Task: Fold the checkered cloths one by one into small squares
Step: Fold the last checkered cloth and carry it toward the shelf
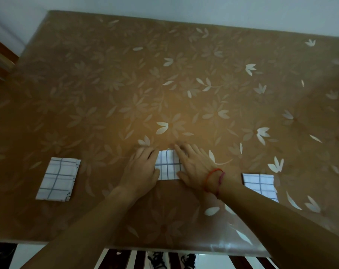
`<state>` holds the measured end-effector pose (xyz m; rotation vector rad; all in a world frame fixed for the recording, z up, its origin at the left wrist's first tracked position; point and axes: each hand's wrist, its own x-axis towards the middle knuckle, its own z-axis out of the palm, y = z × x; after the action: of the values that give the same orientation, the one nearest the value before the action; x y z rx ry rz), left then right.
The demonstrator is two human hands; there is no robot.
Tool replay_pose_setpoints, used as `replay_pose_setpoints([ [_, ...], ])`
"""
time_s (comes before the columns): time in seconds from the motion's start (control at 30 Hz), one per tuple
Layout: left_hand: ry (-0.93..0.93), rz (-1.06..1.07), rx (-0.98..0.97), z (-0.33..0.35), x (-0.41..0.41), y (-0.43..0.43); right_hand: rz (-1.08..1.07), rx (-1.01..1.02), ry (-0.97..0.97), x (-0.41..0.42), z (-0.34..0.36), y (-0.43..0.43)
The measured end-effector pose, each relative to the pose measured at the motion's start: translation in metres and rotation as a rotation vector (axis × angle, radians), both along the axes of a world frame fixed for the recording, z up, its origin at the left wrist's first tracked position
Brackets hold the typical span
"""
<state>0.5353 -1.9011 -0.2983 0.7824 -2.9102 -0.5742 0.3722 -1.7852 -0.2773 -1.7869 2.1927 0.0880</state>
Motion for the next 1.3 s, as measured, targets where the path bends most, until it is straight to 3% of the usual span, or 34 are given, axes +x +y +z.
replay_pose_setpoints([
  [0.33, -0.263, 0.118, 0.131, 0.011, -0.039, -0.024, -0.075, 0.097, -0.048, -0.013, 0.003, -0.031],
  [0.57, -0.287, 0.175, 0.301, 0.009, -0.041, -0.025, -0.127, 0.174, -0.130, -0.010, 0.006, -0.034],
  [0.73, -0.069, 0.302, 0.633, 0.031, -0.035, -0.016, -0.228, 0.115, -0.315, -0.008, 0.022, -0.028],
  [0.97, 0.227, 0.463, 0.876, 0.082, -0.020, 0.002, -0.296, -0.121, -0.359, 0.001, 0.070, -0.006],
  [1.13, 0.417, 0.658, 0.969, 0.123, -0.003, 0.019, -0.522, -0.259, -0.579, 0.006, 0.108, 0.014],
  [1.3, 0.574, 0.642, 1.133, 0.168, 0.014, 0.047, -0.612, -0.501, -0.783, 0.017, 0.153, 0.037],
])
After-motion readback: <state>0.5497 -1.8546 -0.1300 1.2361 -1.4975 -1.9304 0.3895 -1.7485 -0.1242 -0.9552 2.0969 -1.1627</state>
